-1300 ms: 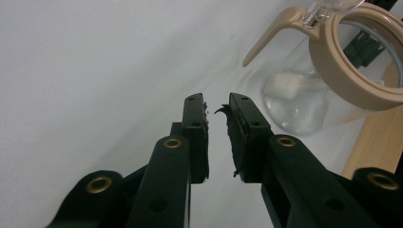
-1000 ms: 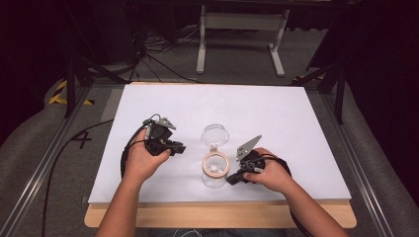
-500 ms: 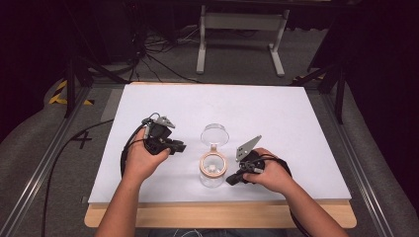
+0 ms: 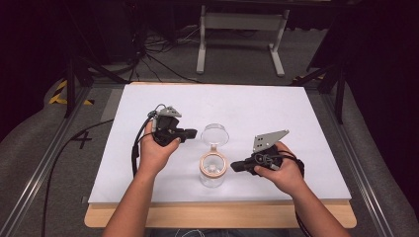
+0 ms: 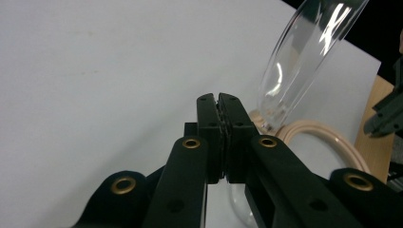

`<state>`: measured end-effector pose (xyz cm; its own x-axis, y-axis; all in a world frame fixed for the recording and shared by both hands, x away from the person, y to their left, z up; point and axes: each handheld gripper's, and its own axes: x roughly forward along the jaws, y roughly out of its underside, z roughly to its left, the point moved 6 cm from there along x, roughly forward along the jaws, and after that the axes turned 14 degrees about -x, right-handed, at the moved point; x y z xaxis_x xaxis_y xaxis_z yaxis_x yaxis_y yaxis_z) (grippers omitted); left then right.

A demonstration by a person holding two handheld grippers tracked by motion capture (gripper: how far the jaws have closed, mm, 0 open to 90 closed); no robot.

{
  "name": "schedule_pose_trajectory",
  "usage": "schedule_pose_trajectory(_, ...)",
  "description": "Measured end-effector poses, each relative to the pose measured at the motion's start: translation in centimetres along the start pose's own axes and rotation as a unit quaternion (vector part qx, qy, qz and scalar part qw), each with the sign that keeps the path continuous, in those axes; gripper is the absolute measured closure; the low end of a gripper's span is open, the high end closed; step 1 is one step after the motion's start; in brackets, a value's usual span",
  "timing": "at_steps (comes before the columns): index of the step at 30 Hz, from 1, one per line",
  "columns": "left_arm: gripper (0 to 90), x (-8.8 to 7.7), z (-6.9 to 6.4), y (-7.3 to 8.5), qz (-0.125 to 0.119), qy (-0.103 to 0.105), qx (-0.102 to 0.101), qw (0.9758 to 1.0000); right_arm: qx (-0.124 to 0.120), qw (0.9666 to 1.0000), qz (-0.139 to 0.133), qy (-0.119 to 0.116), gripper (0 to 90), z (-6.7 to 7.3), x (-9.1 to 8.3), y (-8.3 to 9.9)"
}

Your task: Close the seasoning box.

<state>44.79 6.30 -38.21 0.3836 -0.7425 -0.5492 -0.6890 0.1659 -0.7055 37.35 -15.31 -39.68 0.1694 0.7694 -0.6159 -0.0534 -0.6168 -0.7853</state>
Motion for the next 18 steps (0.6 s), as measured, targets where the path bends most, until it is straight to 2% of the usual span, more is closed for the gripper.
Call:
schedule_pose_trajectory(1,89.2,0.0,-0.1,-0.1,-0.004,-0.001,0.003,1.0000,0.001,1.0000,-0.004,0.003,90.0,0.0,0.1,-0.1)
schedule_pose_trajectory(3,89.4,0.1,-0.4,-0.4,-0.018,0.008,-0.004,0.9998,0.007,0.9997,-0.020,0.012,90.0,0.0,0.3,-0.4)
schedule_pose_trajectory(7,89.2,0.3,-0.7,-0.6,-0.026,0.015,0.000,0.9995,0.017,0.9989,-0.035,0.027,90.0,-0.2,0.6,-0.6)
schedule_pose_trajectory(9,89.0,0.4,-1.0,-0.6,-0.029,0.018,-0.001,0.9994,0.016,0.9983,-0.039,0.041,90.0,-0.4,0.8,-0.7)
schedule_pose_trajectory(18,88.1,0.3,-1.5,-0.4,-0.034,0.020,0.007,0.9992,0.029,0.9963,-0.065,0.048,90.0,-0.8,1.3,-1.1)
